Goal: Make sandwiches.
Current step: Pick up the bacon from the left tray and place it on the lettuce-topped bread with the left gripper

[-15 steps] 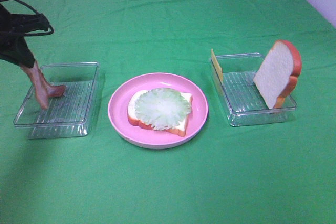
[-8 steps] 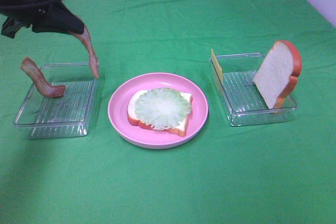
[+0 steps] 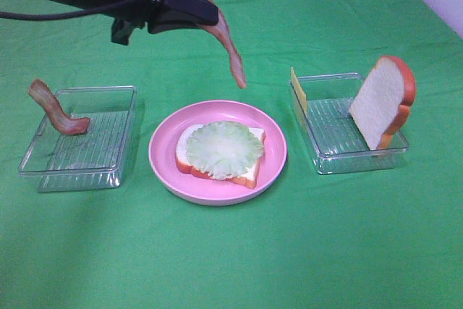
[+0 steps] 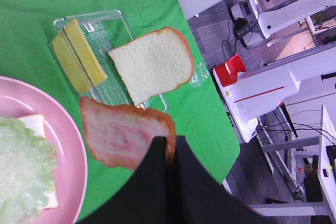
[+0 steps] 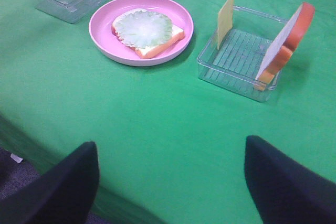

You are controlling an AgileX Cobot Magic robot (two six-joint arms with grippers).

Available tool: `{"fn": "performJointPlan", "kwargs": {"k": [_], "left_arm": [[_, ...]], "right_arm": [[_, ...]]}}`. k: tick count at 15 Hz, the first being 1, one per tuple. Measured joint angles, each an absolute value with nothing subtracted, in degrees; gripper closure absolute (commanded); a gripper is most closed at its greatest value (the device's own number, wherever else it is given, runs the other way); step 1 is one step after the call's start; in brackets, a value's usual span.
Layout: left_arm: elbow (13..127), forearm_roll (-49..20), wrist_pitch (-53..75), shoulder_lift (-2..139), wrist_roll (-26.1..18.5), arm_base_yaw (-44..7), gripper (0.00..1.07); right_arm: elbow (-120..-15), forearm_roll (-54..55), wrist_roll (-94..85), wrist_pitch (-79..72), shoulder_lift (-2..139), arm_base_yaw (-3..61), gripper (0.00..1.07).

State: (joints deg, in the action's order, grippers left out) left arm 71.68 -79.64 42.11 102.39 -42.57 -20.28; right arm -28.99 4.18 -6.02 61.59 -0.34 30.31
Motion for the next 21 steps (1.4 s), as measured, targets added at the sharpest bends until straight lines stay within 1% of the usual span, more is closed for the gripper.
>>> {"fn": "performJointPlan", "kwargs": {"k": [2,4,6,7,8,10,12,13,15,18,19,20,21], "left_arm": [[71.68,-82.1,41.83,105.25,-44.4,-22.35,1.07],[71.68,-87.26,41.77,109.89,-47.84,-24.12,1.07],[71.68,-93.33,43.2,114.48,-51.97,-24.35,1.07],[71.68,-95.23,44.46,116.54,-53.86,-24.35,1.07],[71.73,-95.45,44.75,118.37,-55.52,-24.35,1.07],[71.73,-92.53,44.46,119.18,-56.04,-23.49,1.07],[71.73,-87.32,43.26,119.18,-56.04,-21.6,1.07],[71.73,-85.77,42.57,119.18,-55.92,-21.2,1.07],[71.73,-80.79,40.28,119.18,-53.0,-20.11,1.07],[71.73,-76.6,38.22,119.18,-47.96,-19.88,1.06],[71.73,-75.86,37.53,119.18,-46.93,-19.88,1.0],[71.73,-73.97,37.24,119.18,-45.26,-19.88,0.68],[71.73,-73.74,37.24,119.18,-44.98,-19.88,0.59]], "right_arm": [[-28.99,4.18,-6.02,61.59,-0.34,30.31,0.35],[-28.99,4.18,-6.02,61.54,-0.34,30.31,0.35],[-28.99,4.18,-6.02,61.54,-0.34,30.31,0.35],[-28.99,4.18,-6.02,61.54,-0.34,30.31,0.35],[-28.99,4.18,-6.02,61.54,-0.34,30.31,0.35],[-28.99,4.18,-6.02,61.54,-0.34,30.31,0.35],[-28.99,4.18,-6.02,61.54,-0.34,30.31,0.35],[-28.99,4.18,-6.02,61.48,-0.34,30.31,0.35],[-28.99,4.18,-6.02,61.42,-0.34,30.31,0.35],[-28.99,4.18,-6.02,61.42,-0.34,30.31,0.35],[-28.99,4.18,-6.02,61.42,-0.34,30.31,0.35],[-28.99,4.18,-6.02,61.42,-0.34,30.31,0.35],[-28.99,4.18,-6.02,61.42,-0.34,30.31,0.35]]}}
